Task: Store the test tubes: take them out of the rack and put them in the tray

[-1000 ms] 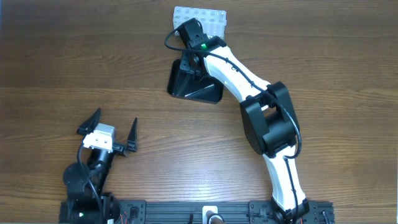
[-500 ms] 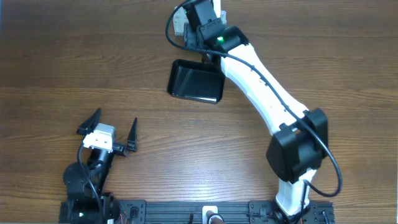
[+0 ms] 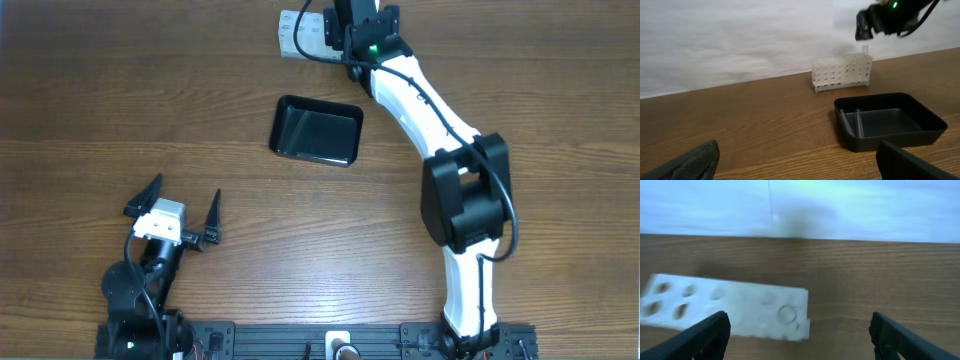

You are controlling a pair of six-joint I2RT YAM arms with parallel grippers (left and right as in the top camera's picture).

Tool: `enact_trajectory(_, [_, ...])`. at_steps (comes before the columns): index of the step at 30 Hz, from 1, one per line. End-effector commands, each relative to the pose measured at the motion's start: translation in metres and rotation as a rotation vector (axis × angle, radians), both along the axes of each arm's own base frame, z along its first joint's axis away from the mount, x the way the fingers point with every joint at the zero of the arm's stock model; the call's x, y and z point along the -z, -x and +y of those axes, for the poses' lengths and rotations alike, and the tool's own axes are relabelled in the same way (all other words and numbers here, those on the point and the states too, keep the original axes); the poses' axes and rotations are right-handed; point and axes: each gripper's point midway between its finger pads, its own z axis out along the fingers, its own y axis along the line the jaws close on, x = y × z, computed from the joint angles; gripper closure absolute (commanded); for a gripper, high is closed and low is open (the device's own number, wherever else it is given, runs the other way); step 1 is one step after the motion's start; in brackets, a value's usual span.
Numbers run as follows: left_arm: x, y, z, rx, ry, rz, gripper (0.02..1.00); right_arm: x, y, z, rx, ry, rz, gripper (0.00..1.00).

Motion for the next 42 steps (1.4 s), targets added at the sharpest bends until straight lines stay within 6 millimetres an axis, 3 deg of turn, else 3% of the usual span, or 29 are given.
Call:
enact_trajectory(1, [0.001,0.001,-0.002,0.014,-0.013,-0.005,0.018,0.021,-0.008,0.007,-0.046,-0.009,0.008,0.115])
enact_trajectory(10, [0.001,0.001,-0.002,0.014,-0.013,-0.005,0.018,0.047,-0.014,0.004,-0.038,-0.003,0.031,0.187])
enact_trajectory(23, [0.001,0.001,-0.002,0.014,-0.013,-0.005,0.018,0.051,-0.015,0.0,-0.03,0.001,0.035,0.452])
enact_trajectory(29, [0.001,0.001,-0.002,0.014,-0.013,-0.005,0.018,0.052,-0.016,-0.003,-0.014,0.013,0.032,0.649])
enact_trajectory(35, [0.001,0.001,-0.002,0.014,-0.013,-0.005,0.02,0.052,-0.016,-0.005,-0.008,0.016,0.031,0.673])
enact_trajectory(42, [0.001,0.001,-0.002,0.014,-0.013,-0.005,0.018,0.052,-0.016,-0.005,-0.008,0.016,0.03,0.796])
